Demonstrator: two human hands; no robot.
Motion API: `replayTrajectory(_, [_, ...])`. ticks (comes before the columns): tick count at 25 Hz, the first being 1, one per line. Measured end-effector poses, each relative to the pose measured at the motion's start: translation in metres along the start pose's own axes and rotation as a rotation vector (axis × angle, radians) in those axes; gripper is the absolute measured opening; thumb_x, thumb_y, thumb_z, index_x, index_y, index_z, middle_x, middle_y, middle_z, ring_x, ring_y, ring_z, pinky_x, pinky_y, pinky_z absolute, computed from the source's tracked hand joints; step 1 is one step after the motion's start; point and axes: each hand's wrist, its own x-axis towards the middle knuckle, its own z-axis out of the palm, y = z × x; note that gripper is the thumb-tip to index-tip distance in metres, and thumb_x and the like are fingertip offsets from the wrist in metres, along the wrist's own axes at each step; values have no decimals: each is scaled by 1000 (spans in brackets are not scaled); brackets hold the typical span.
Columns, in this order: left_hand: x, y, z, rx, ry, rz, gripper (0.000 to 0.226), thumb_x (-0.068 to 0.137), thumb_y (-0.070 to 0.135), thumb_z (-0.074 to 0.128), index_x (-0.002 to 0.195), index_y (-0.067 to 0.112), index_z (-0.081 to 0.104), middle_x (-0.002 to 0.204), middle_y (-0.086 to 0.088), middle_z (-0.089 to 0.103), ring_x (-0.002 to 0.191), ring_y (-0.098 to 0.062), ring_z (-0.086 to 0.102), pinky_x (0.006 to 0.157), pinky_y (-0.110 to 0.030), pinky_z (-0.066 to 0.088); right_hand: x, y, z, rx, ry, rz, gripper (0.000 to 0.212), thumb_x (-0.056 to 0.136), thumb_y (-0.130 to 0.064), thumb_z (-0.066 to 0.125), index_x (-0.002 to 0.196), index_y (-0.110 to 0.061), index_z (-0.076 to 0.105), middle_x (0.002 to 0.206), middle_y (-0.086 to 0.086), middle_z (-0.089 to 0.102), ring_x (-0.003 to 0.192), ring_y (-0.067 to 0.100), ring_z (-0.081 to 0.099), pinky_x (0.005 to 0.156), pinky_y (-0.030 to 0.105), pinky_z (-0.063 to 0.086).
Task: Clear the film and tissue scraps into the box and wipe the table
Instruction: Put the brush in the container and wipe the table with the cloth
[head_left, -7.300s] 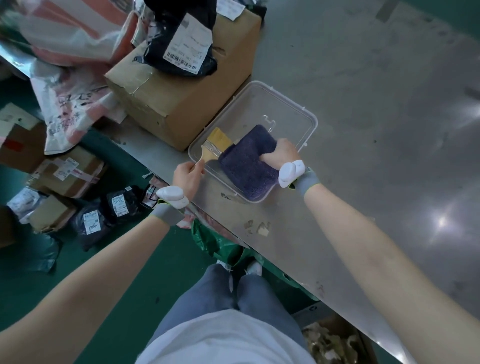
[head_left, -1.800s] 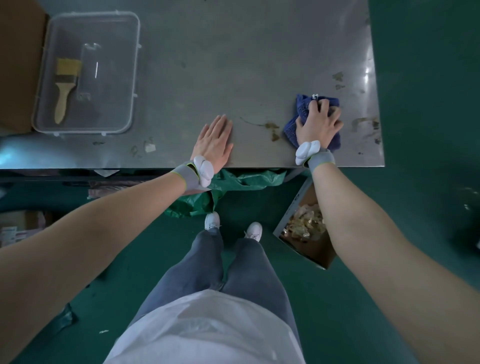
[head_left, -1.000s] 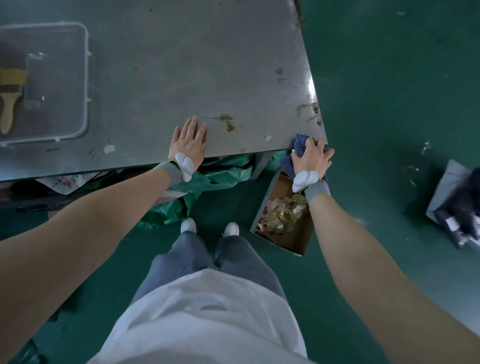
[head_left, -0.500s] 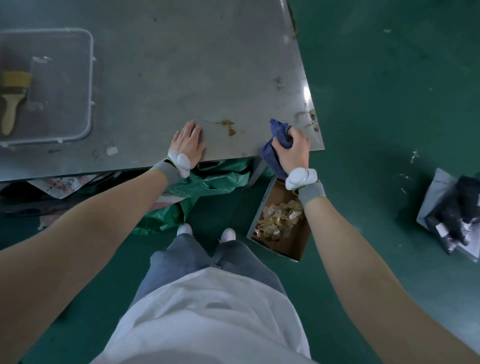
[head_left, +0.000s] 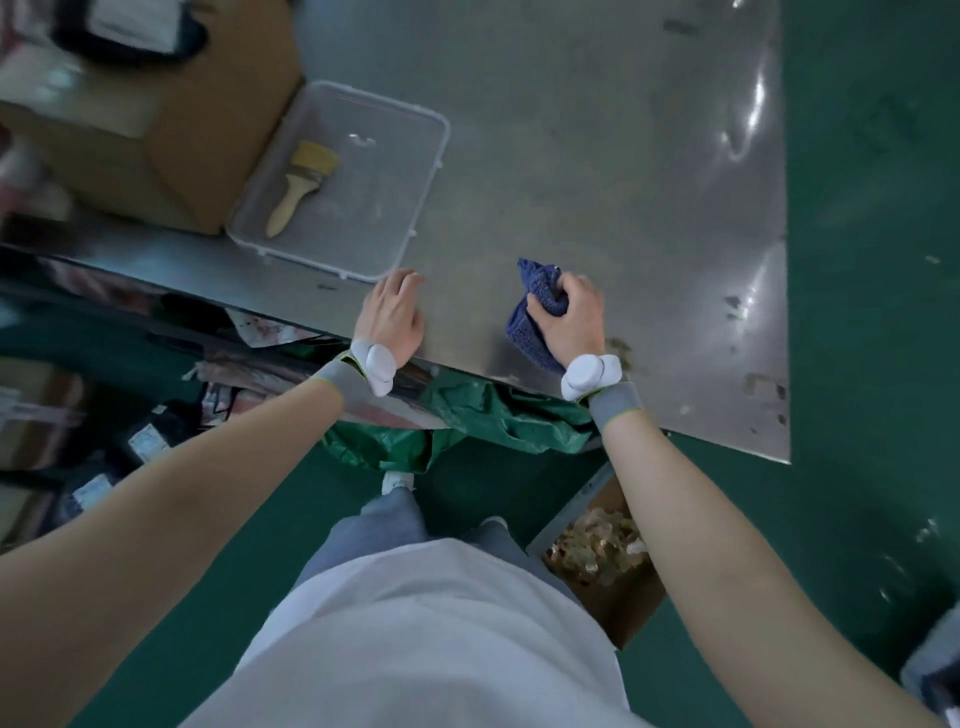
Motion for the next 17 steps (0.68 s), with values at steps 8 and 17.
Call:
replayTrajectory(8, [24, -113, -56, 91, 13, -192, 46, 90, 6, 47, 135, -1, 40, 141, -18, 43, 128, -38, 42, 103, -47, 37, 59, -96, 97, -96, -117, -63, 28, 85, -33, 67, 86, -8, 54, 98, 11, 55, 96, 32, 46, 77, 28, 27])
replayTrajectory(17, [68, -191, -72, 118, -45, -172, 49, 91, 8, 45, 140, 4, 39, 145, -15, 43, 132, -34, 43, 110, -42, 34, 124, -162, 175, -273, -163, -107, 39, 88, -43, 61, 103, -7, 55, 117, 12, 54, 111, 33, 43, 94, 40, 37])
